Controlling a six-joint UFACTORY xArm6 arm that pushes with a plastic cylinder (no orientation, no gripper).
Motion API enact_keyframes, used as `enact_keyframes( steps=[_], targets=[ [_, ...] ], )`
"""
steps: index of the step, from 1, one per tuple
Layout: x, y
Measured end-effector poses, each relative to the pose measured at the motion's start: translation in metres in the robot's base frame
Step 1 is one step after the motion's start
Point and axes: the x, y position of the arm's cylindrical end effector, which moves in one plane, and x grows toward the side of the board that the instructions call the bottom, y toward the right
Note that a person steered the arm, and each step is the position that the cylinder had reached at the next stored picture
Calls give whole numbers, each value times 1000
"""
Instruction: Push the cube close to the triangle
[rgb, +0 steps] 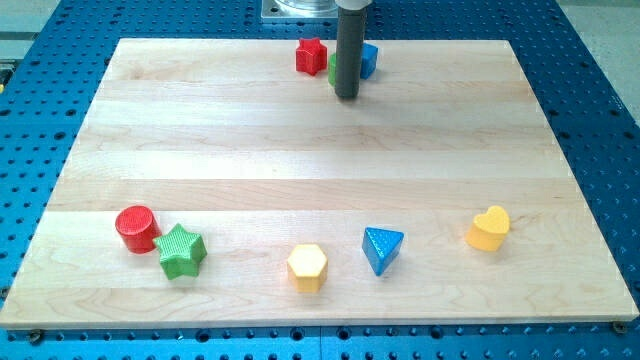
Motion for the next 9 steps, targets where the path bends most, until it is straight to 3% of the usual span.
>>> enact_keyframes(
  steps=[1, 2, 3, 4, 5, 6, 7, 8, 9],
  targets=[
    [-33, 48],
    [-103, 45],
    [-105, 19],
    [-96, -9],
    [-24, 32],
    [12, 90],
    [52, 97],
    [-11, 86],
    [31, 44]
  ],
)
